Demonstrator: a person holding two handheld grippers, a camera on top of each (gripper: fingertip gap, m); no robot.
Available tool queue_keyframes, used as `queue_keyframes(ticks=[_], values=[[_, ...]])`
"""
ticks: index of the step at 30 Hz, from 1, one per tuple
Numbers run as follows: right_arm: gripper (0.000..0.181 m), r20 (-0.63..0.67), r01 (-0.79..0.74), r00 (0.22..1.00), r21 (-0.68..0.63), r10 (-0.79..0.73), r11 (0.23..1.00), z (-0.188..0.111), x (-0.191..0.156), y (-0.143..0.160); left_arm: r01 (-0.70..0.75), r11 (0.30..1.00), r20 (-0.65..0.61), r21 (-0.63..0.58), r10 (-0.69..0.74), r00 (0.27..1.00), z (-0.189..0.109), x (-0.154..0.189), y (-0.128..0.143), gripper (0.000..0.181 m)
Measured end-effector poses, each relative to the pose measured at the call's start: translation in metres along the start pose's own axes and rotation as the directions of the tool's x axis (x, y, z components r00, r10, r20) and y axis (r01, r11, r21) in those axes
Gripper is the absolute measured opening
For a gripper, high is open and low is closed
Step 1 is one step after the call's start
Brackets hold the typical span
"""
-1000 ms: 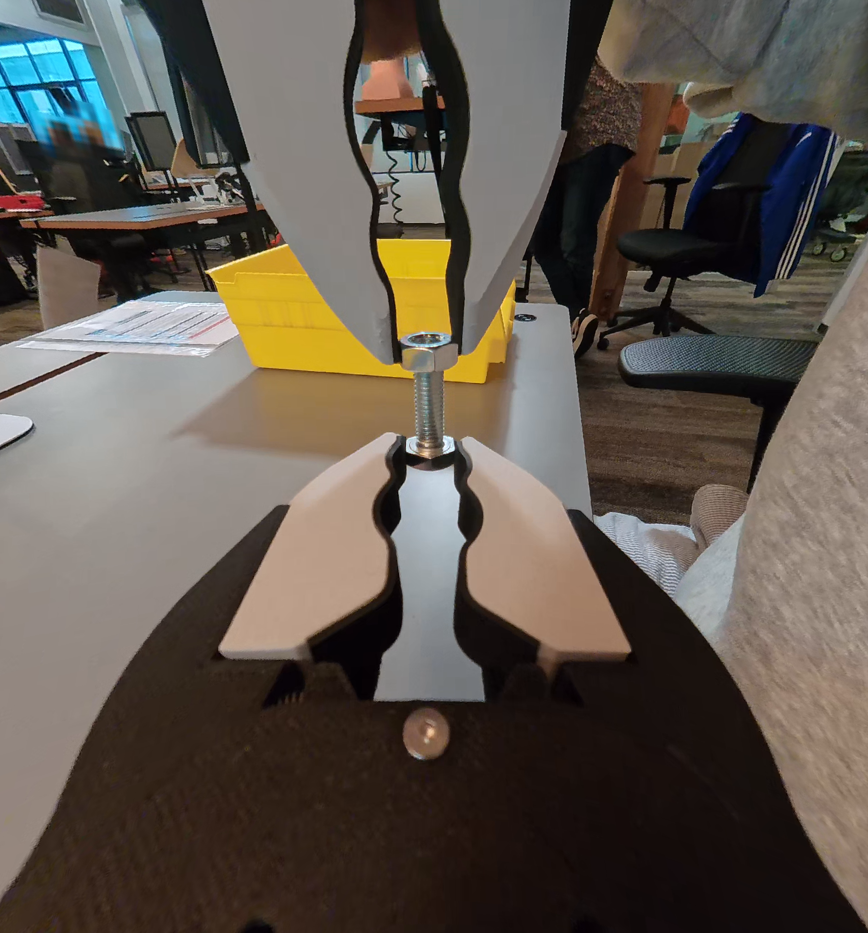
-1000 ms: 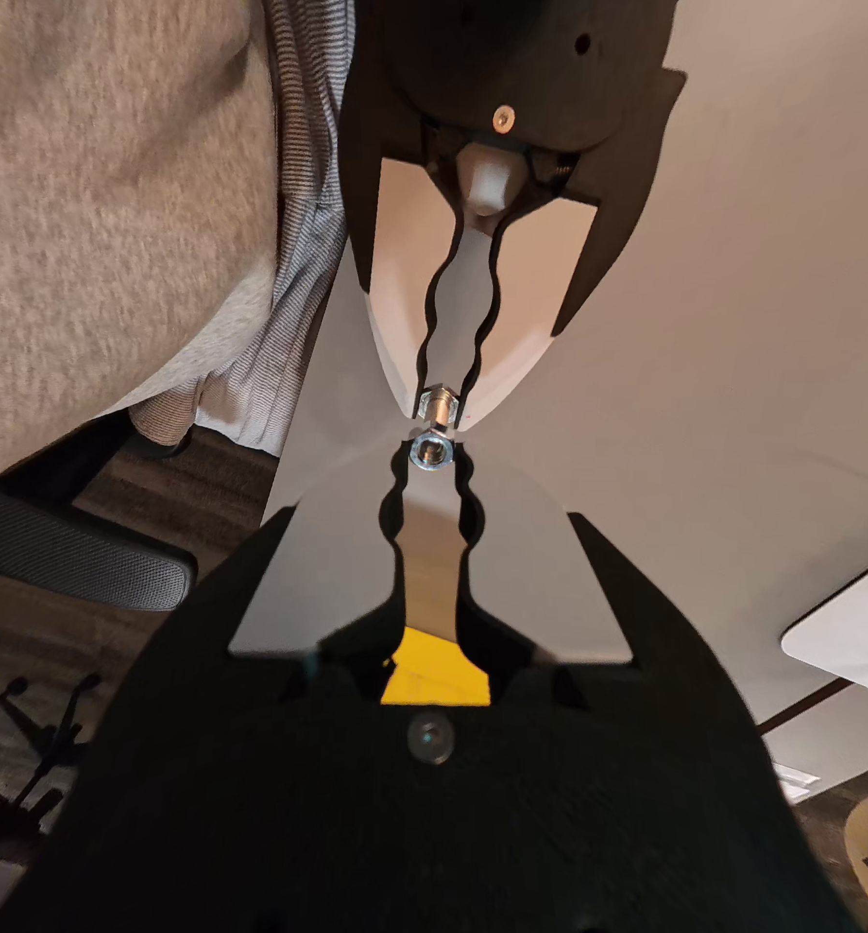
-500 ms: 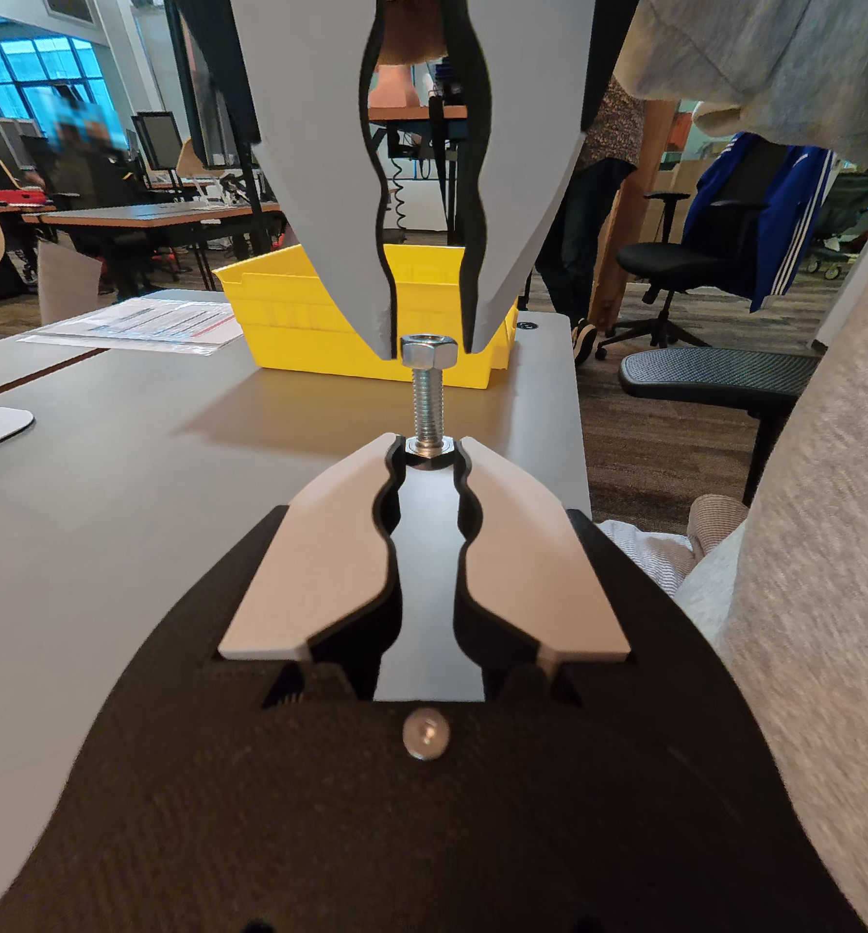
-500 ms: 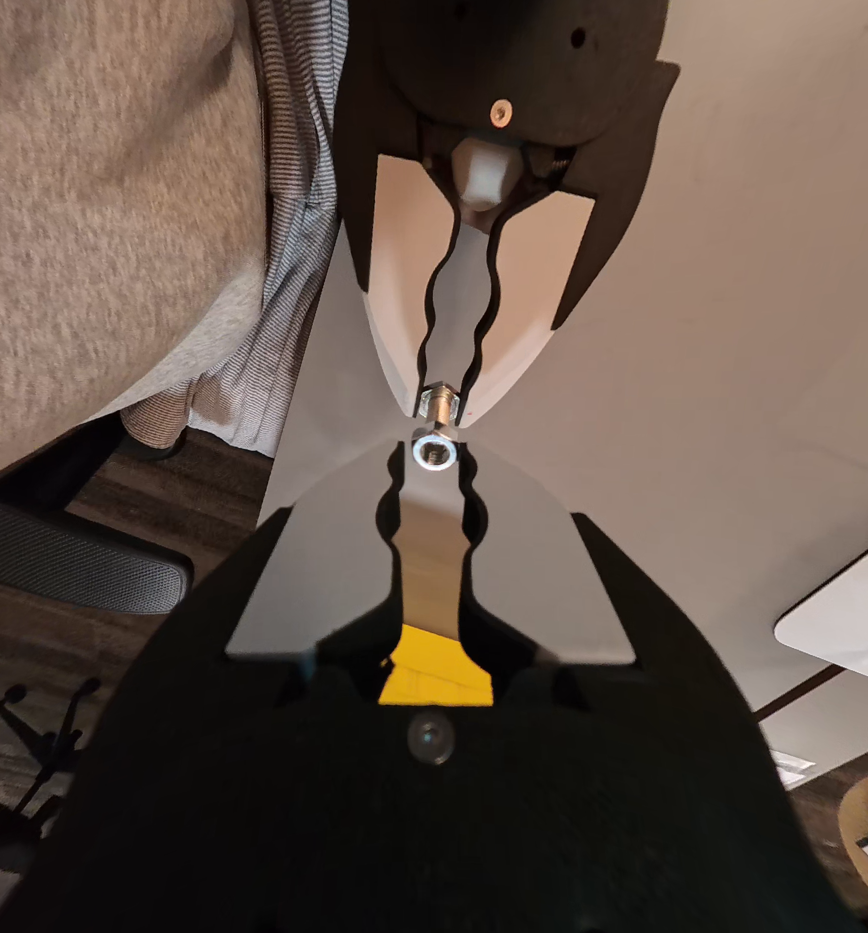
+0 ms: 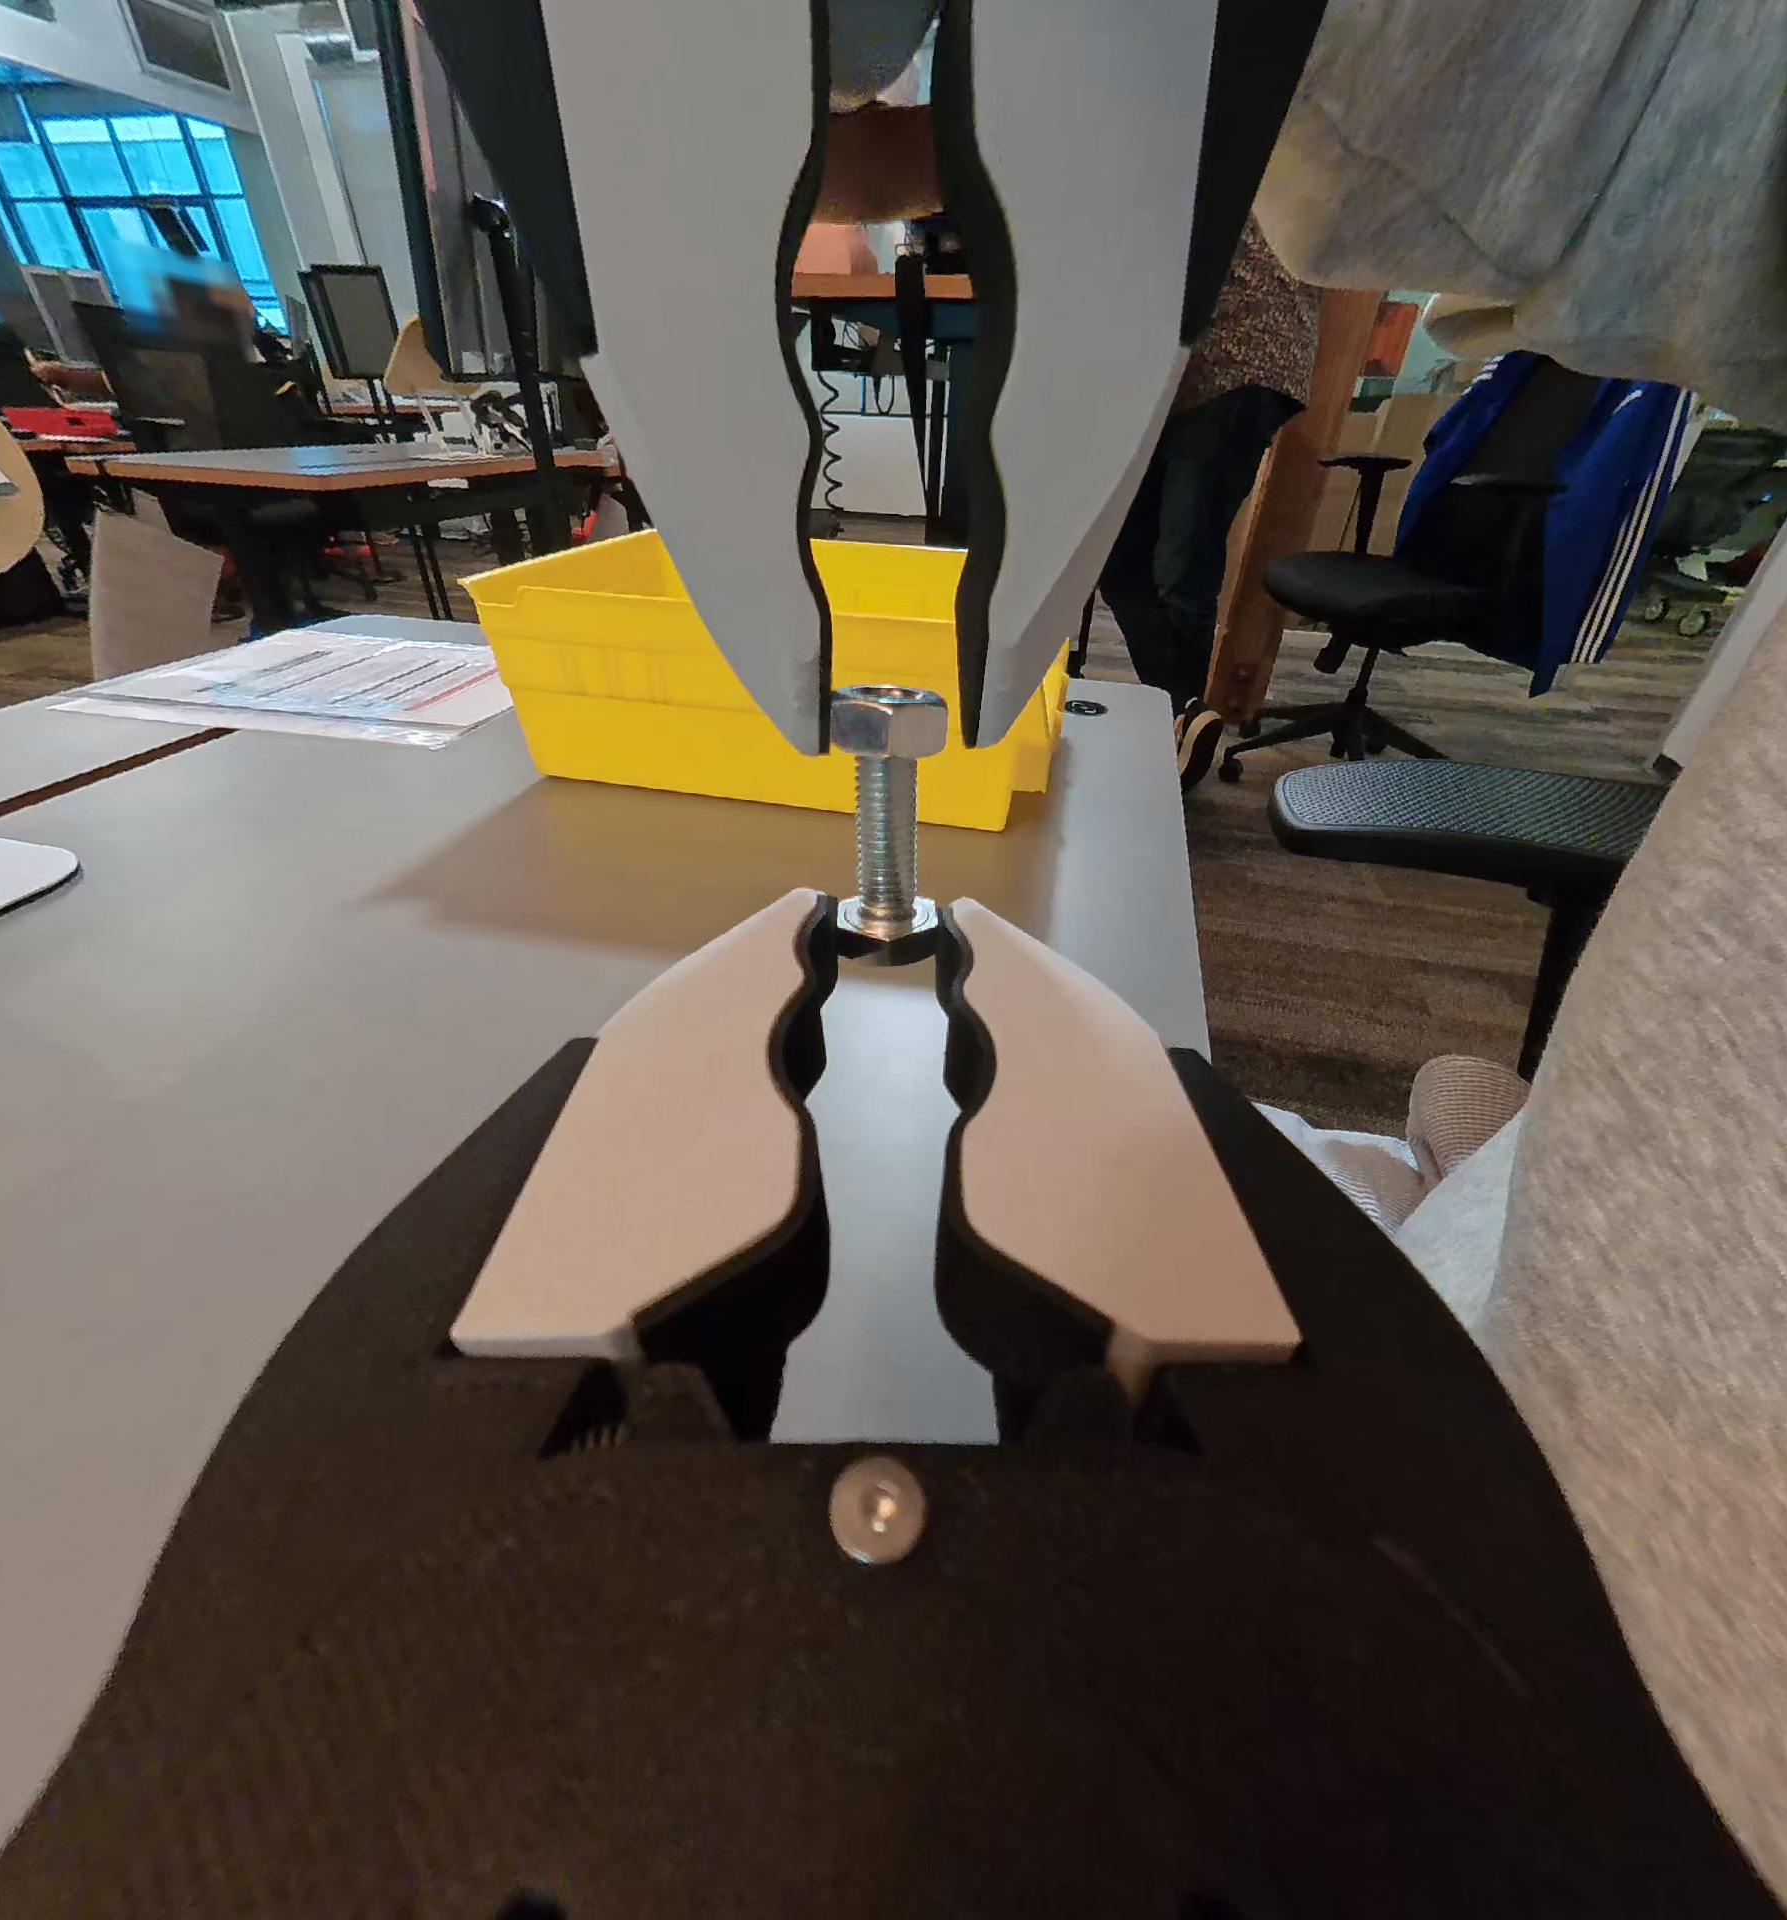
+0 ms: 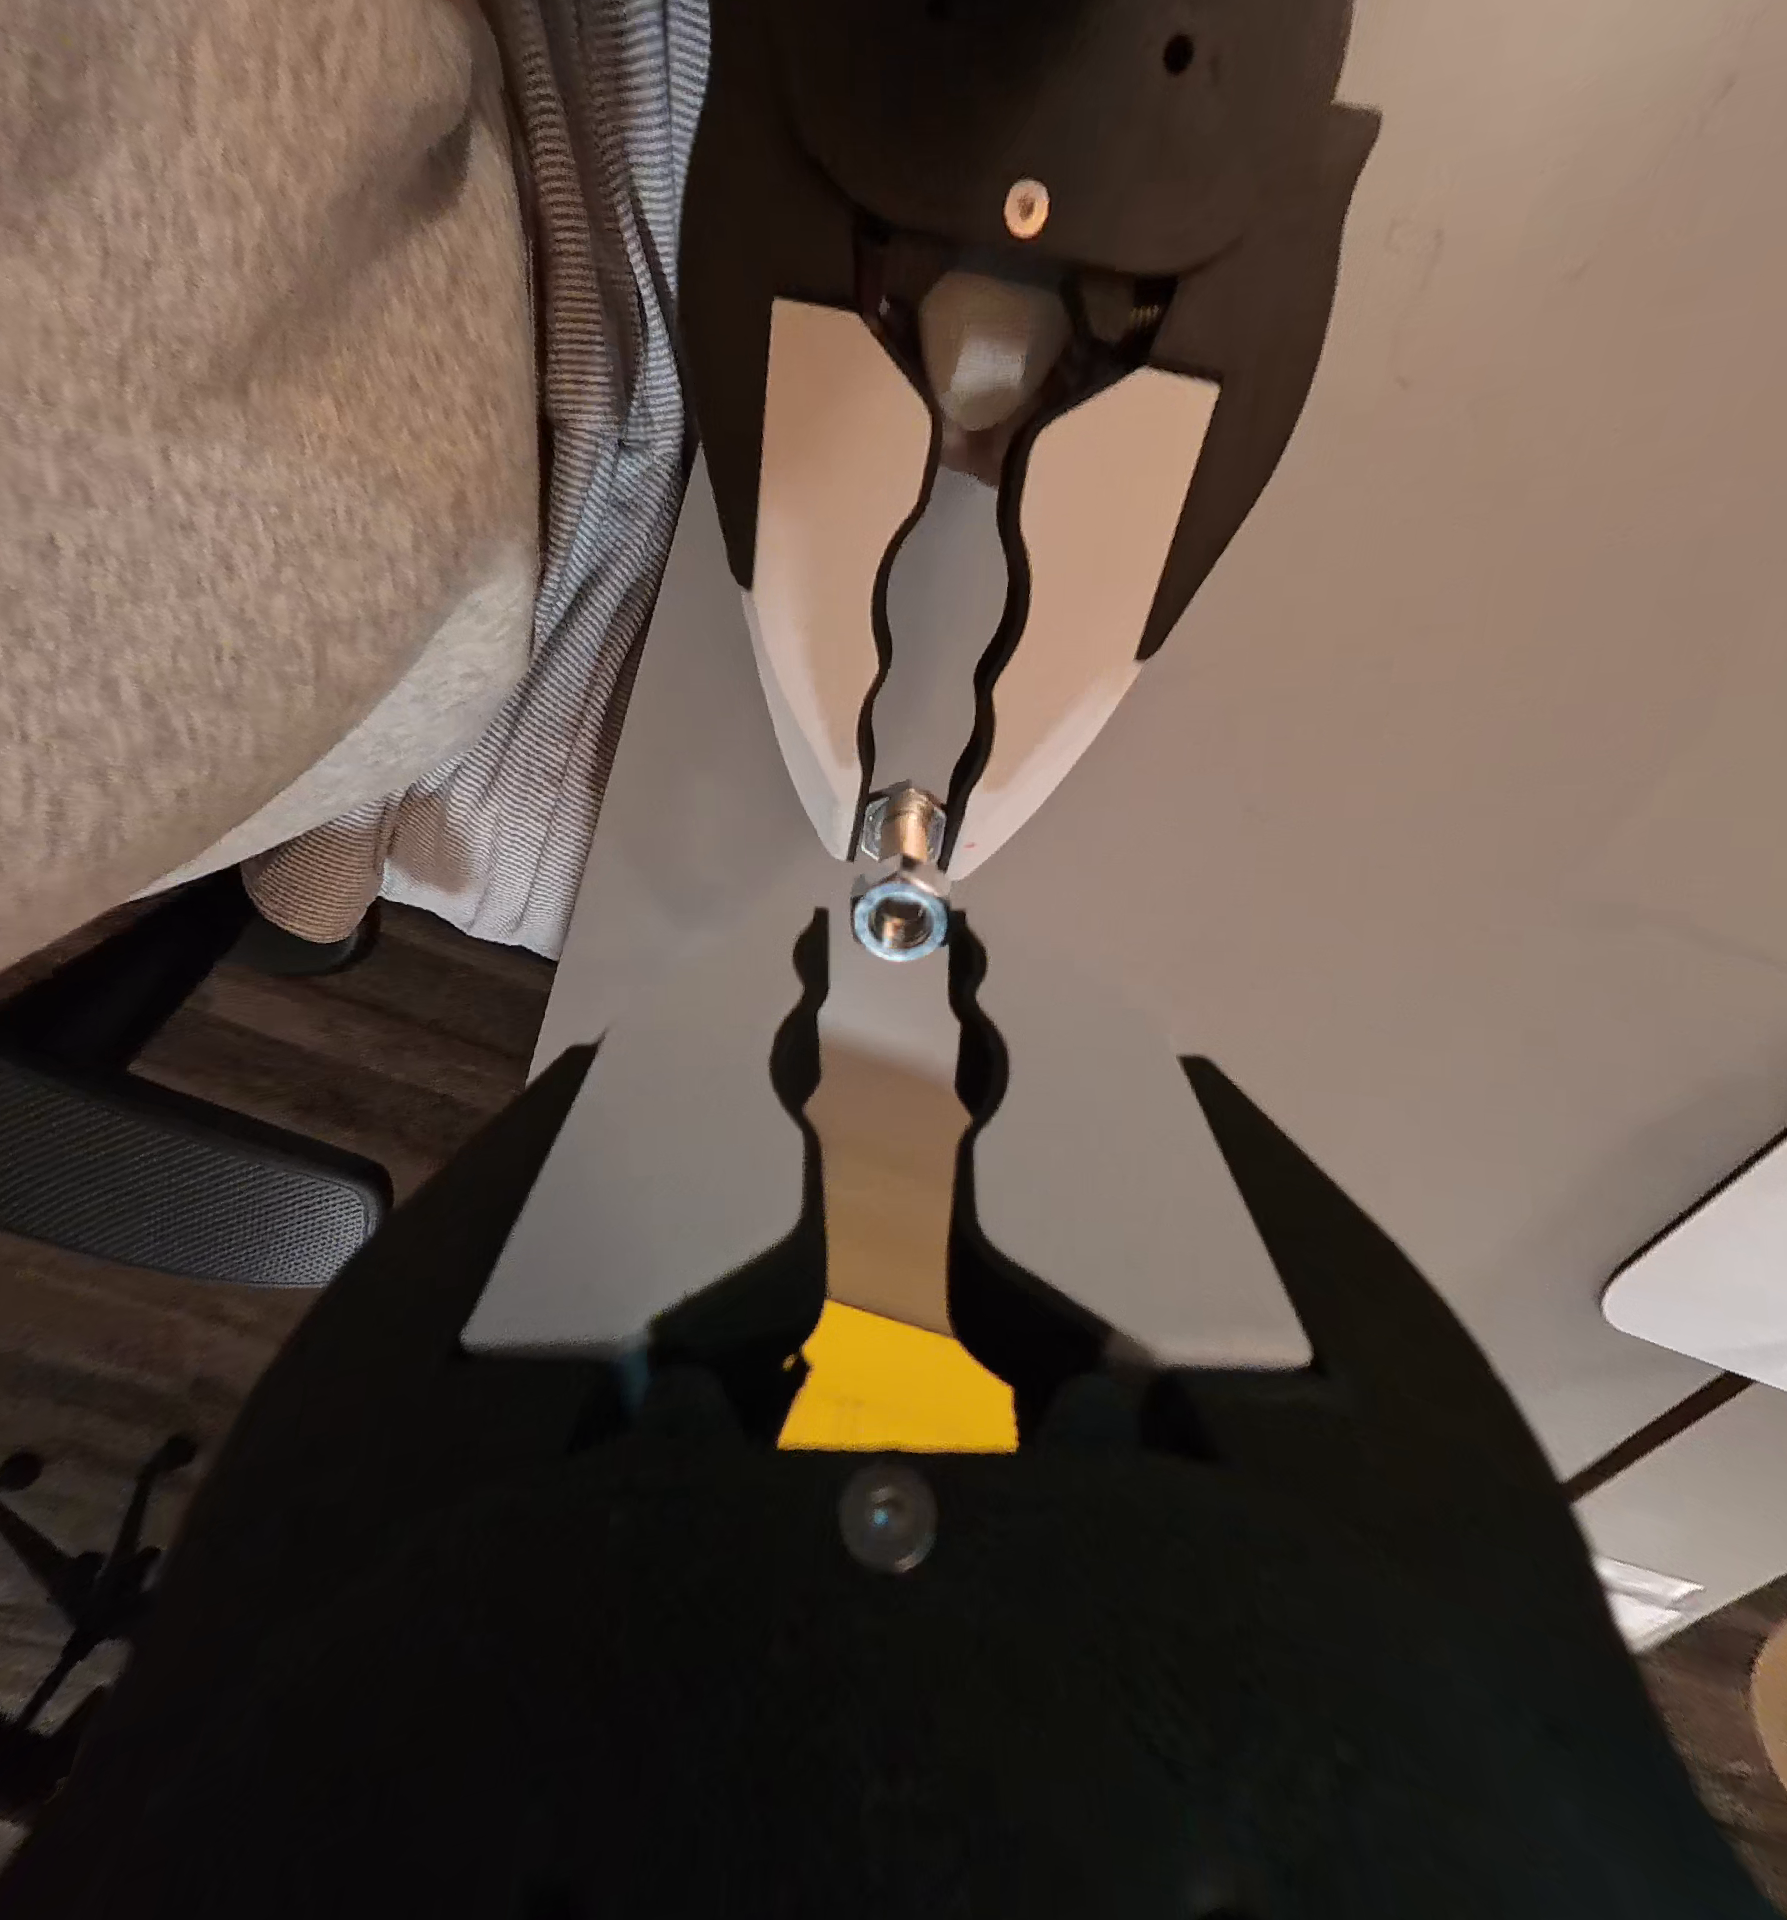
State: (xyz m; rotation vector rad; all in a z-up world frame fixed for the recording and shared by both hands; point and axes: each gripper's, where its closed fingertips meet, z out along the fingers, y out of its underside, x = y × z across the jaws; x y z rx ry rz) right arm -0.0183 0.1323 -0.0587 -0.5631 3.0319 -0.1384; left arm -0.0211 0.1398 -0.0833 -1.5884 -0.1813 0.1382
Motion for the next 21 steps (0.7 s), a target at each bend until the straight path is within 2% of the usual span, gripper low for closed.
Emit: queue_keyframes(ticks=[12, 21], values=[[0.022, 0.009, -0.039, 0.999, 0.004, 0.039, 0.999, -0.003, -0.004, 0.007, 0.004, 1.000, -0.004, 0.020, -0.004, 1.000, -0.001, 0.002, -0.003, 0.019], [0.021, -0.047, -0.067, 0.996, 0.074, 0.070, 0.995, -0.007, 0.001, 0.010, 0.041, 0.997, 0.000, 0.070, -0.041, 0.999, -0.006, -0.004, -0.011, 0.019]])
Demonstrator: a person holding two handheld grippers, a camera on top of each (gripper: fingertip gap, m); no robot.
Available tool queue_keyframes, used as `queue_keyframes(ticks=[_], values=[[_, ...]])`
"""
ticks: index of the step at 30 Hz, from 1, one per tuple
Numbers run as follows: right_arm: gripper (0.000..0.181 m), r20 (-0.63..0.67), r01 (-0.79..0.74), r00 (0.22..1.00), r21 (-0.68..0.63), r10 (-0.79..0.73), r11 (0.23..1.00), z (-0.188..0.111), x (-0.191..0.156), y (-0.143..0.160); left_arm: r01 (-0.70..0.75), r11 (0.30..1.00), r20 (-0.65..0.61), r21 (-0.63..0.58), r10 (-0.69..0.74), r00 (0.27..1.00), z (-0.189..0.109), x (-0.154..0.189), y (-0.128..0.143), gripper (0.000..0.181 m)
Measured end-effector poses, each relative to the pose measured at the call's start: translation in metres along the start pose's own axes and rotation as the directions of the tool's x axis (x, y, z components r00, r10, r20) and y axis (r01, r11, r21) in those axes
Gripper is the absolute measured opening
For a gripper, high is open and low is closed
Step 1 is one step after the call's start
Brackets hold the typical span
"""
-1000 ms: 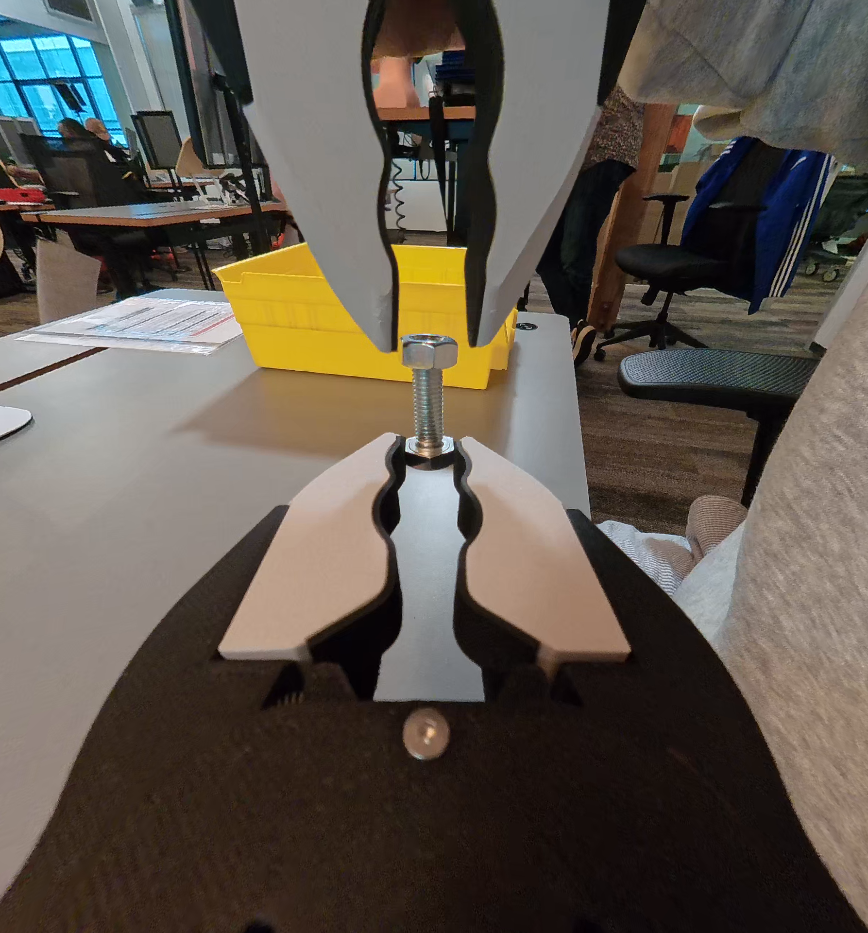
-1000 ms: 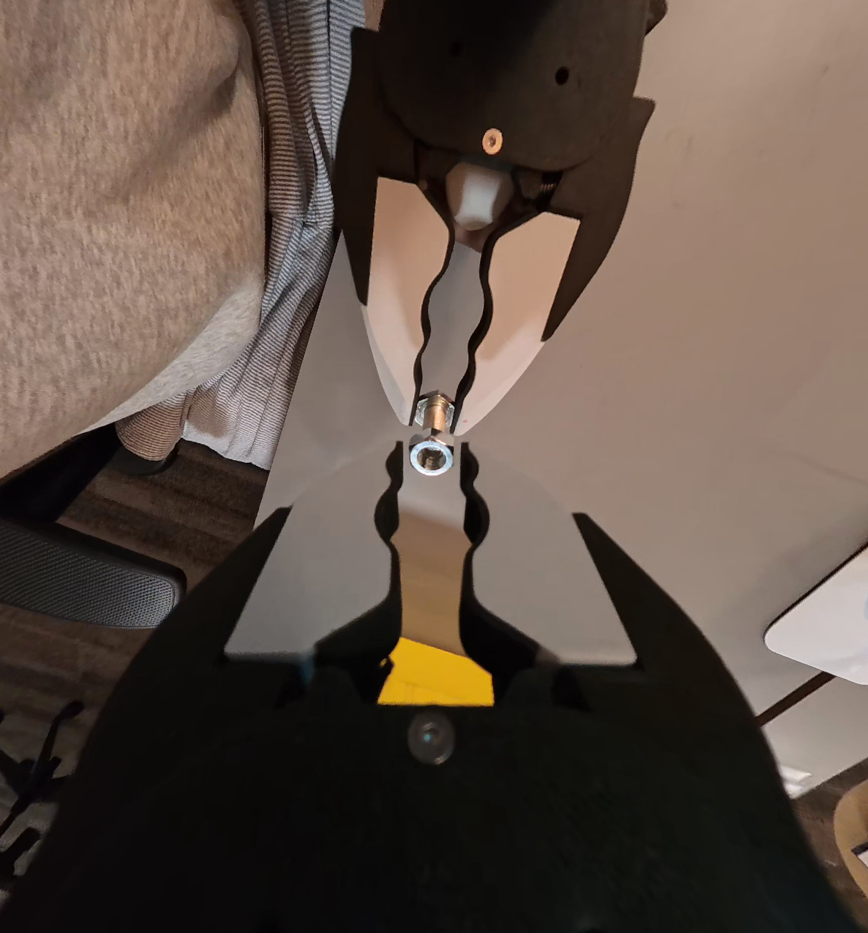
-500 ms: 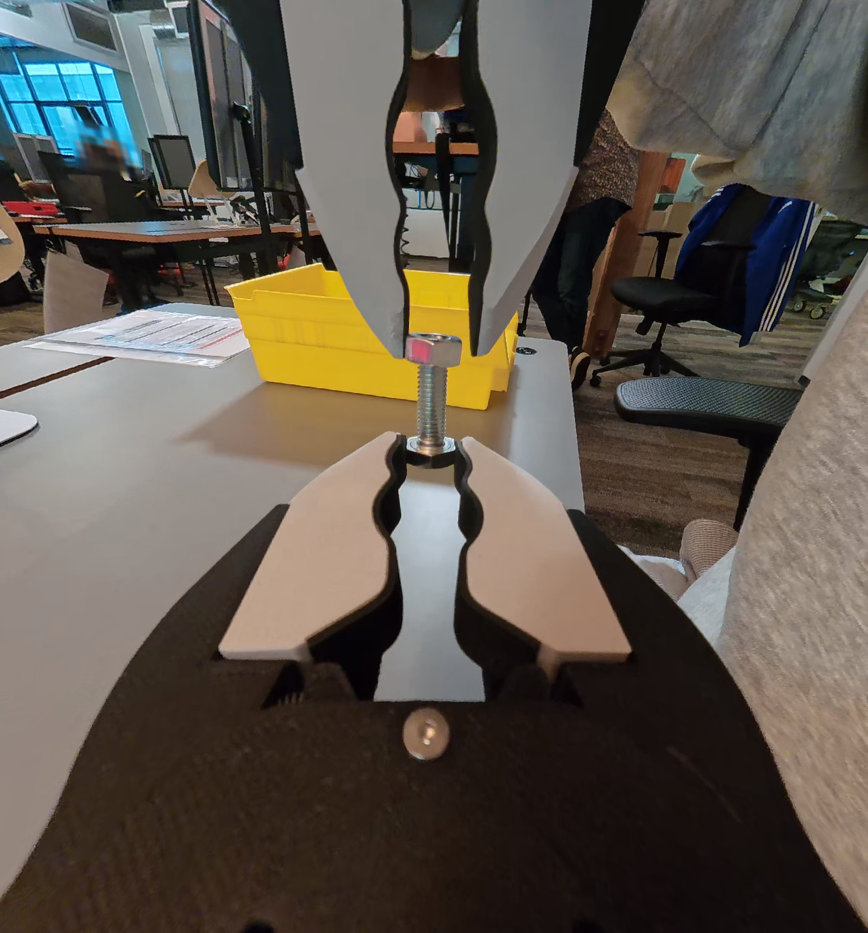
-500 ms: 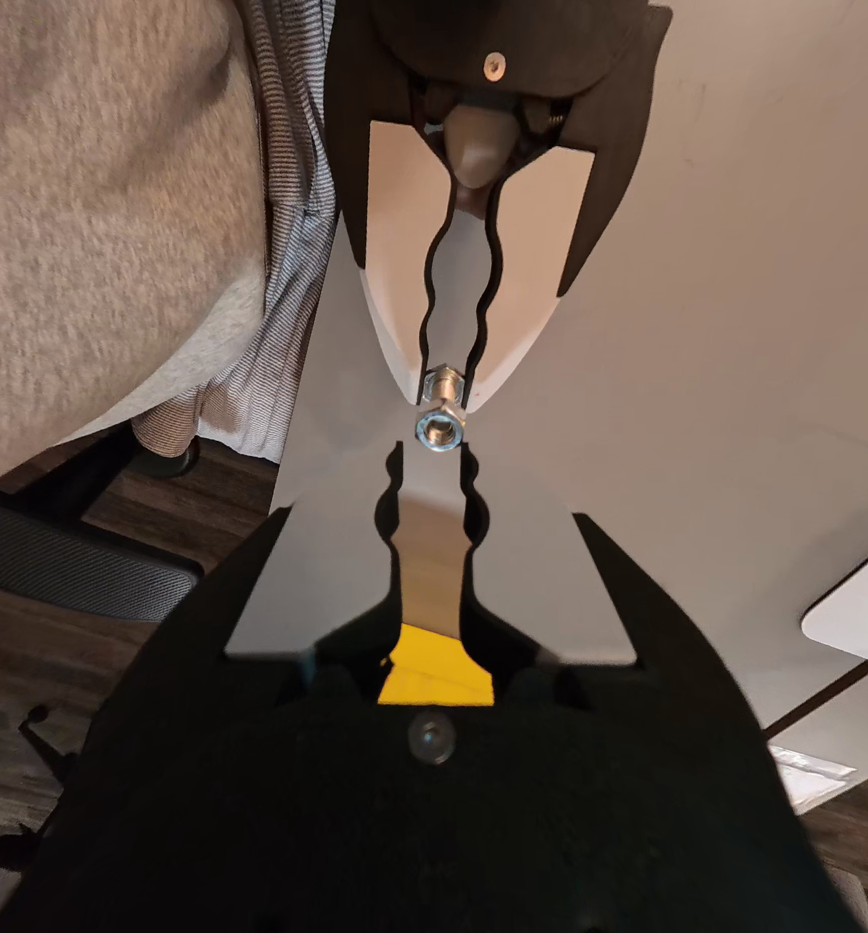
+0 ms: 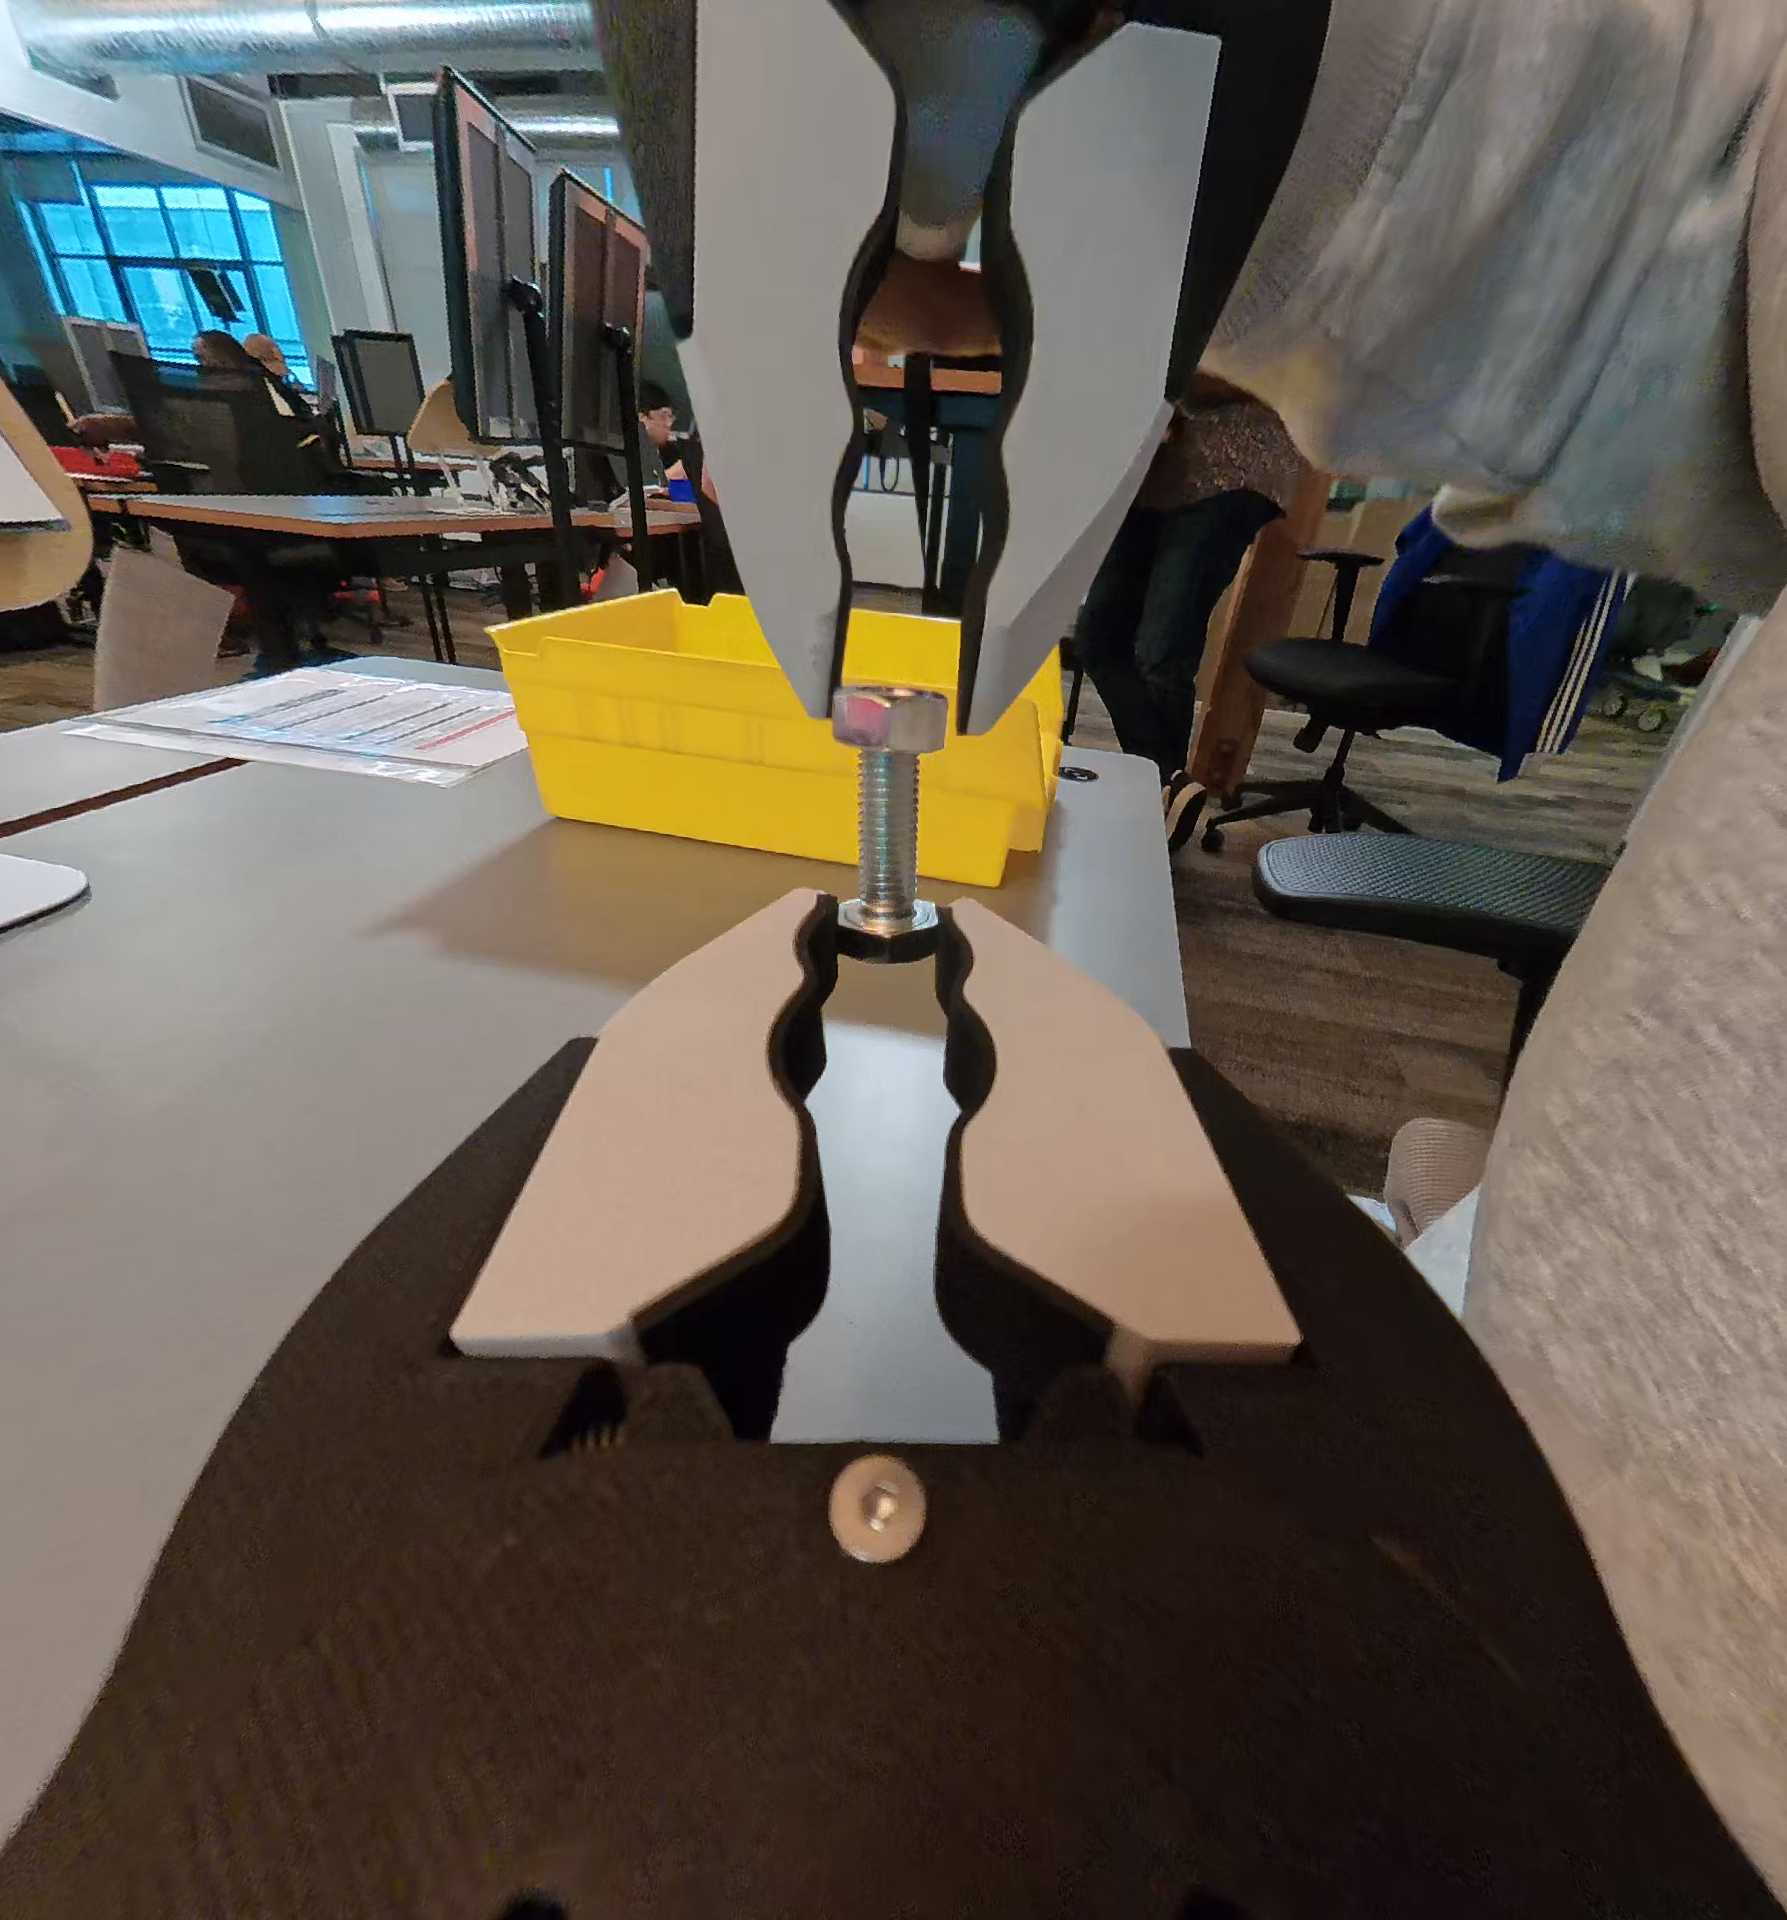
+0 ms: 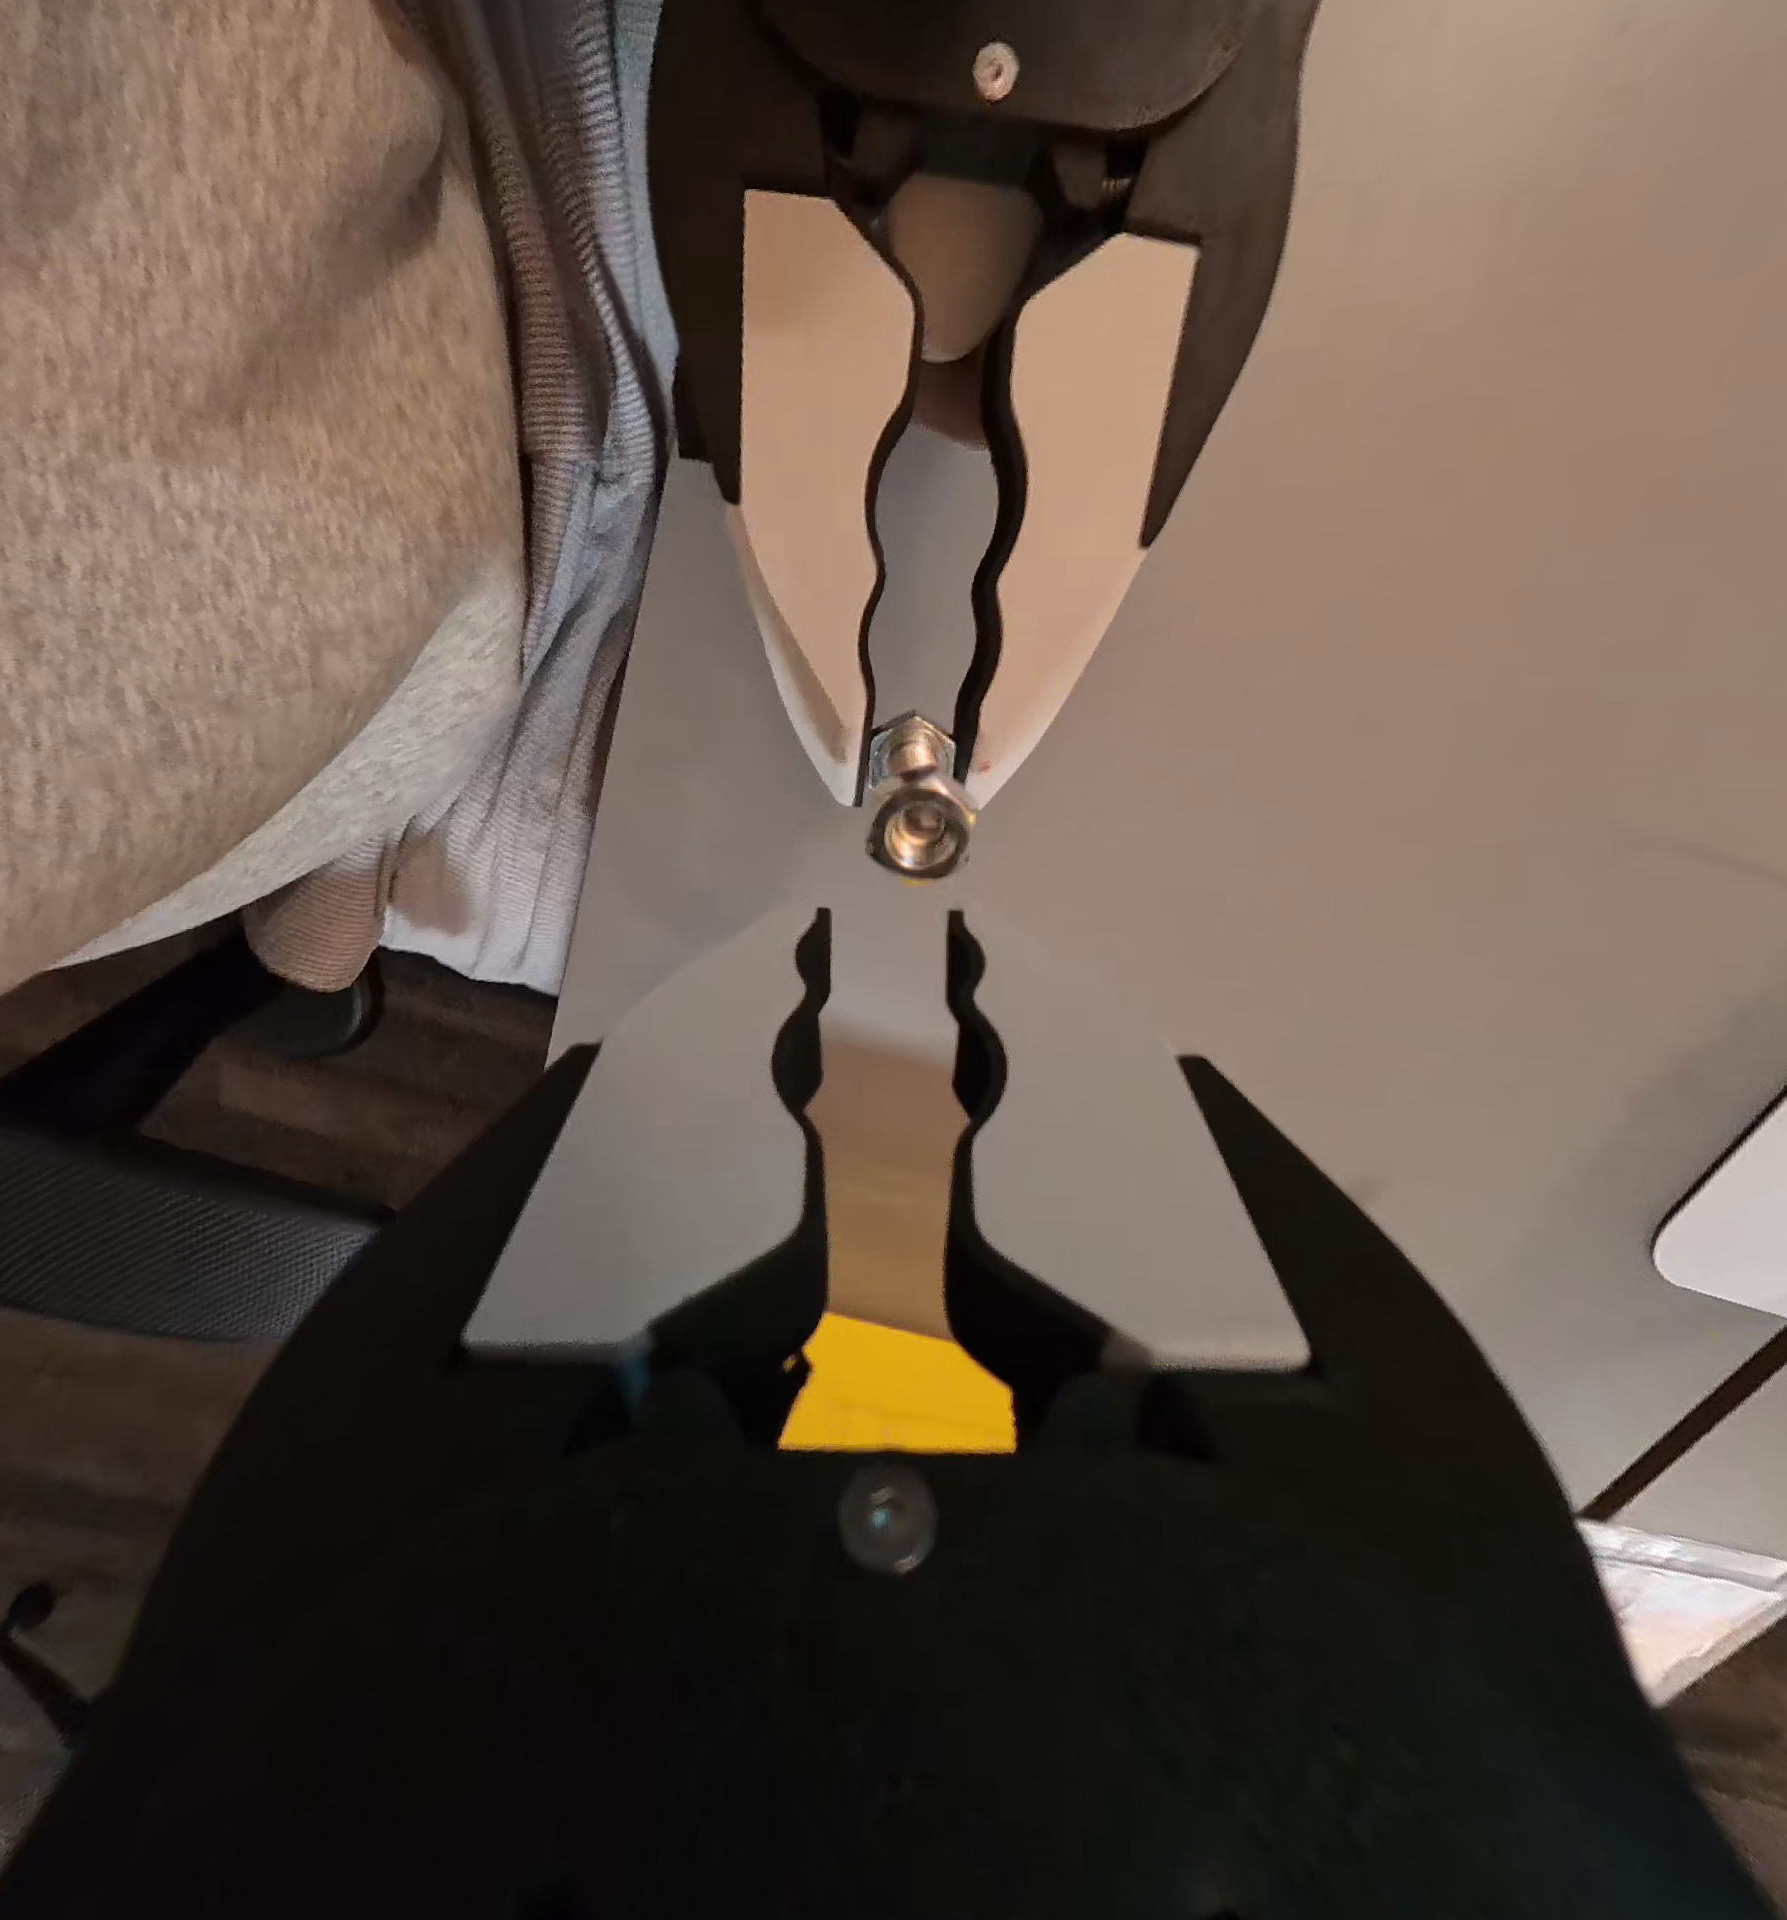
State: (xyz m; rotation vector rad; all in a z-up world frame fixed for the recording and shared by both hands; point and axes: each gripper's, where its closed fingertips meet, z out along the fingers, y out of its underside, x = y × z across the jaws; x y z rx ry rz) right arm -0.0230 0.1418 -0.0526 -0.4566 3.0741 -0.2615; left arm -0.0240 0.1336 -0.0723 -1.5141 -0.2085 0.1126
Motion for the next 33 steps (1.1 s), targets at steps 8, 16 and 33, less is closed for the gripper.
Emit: queue_keyframes(ticks=[8, 16, 33], values=[[0.034, -0.199, -0.090, 0.952, 0.549, 0.234, 0.831, -0.017, 0.024, -0.023, 0.013, 0.999, 0.020, 0.039, -0.014, 1.000, -0.005, -0.007, -0.007, 0.019], [0.035, -0.176, -0.012, 0.886, 0.915, 0.428, 0.402, -0.016, 0.014, -0.030, -0.001, 1.000, 0.036, 0.015, 0.000, 0.999, -0.002, -0.006, 0.000, 0.019], [0.048, -0.018, -0.030, 0.870, 0.996, 0.493, 0.089, -0.013, 0.006, -0.026, 0.015, 1.000, 0.056, 0.004, -0.015, 0.998, -0.001, -0.014, 0.004, 0.019]])
